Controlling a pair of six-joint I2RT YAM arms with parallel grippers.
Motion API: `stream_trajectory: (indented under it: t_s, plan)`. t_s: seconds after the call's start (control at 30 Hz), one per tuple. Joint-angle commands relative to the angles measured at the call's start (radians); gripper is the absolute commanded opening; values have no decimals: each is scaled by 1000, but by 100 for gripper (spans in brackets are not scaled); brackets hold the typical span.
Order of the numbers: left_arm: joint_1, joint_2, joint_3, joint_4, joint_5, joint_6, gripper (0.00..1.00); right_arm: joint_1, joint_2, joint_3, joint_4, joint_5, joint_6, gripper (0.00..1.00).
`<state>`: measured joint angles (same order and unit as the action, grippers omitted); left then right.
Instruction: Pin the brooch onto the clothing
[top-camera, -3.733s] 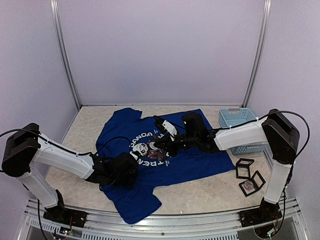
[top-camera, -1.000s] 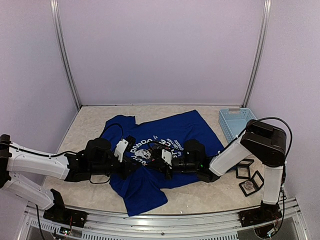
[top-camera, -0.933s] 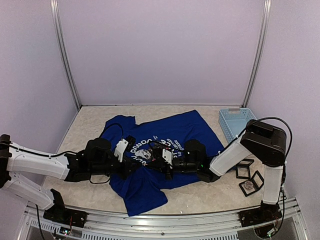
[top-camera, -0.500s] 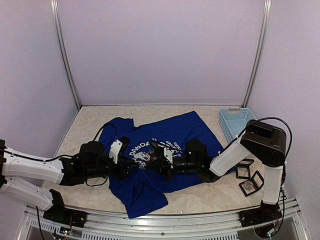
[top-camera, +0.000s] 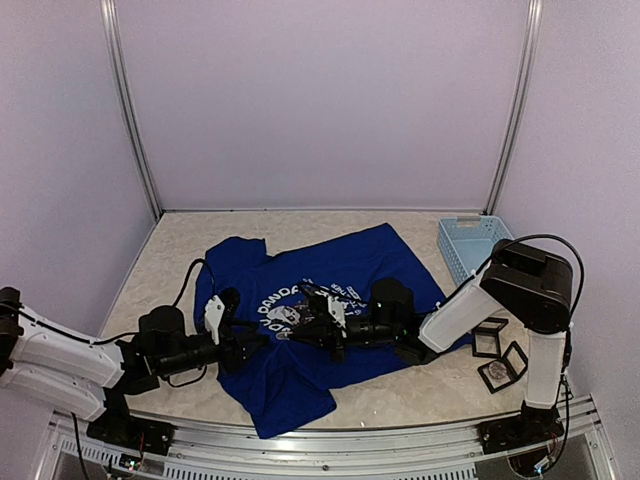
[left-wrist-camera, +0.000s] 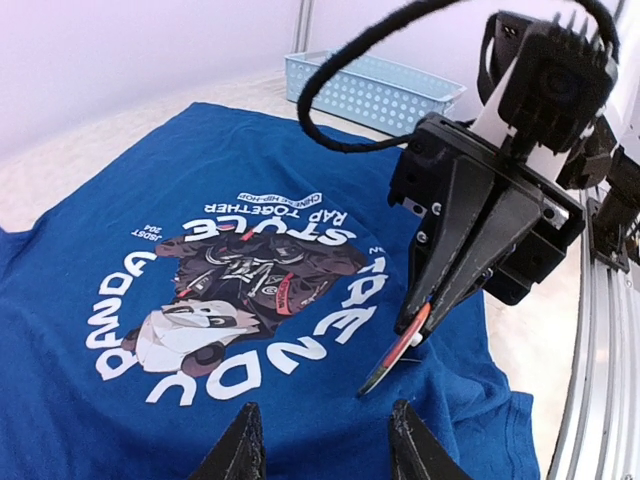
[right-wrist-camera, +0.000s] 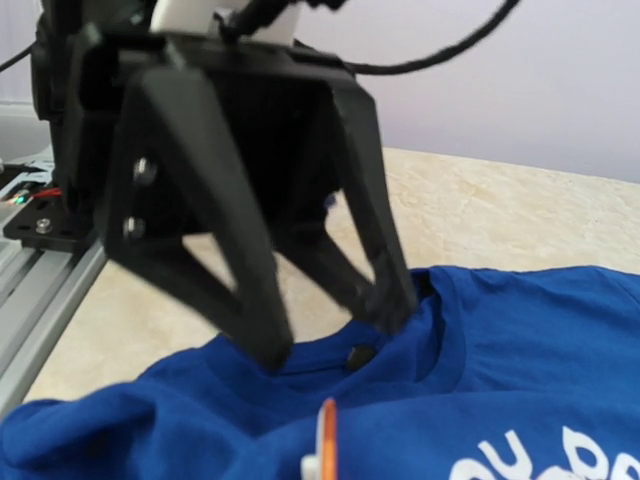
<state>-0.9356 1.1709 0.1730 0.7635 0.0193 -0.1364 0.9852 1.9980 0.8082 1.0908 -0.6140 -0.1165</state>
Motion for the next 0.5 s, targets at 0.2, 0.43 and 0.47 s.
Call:
stream_trajectory:
  t_s: [0.2,0.43,0.47]
  plan:
    - [37,178,-2,195,144,262,39,-3,10,52,-64,-49,-35,0]
    - [41,183,8,214,182,290,33,-3,10,66,-91,-76,-54,0]
    - [41,186,13,215,199,286,33,-2,10,67,-93,-75,-54,0]
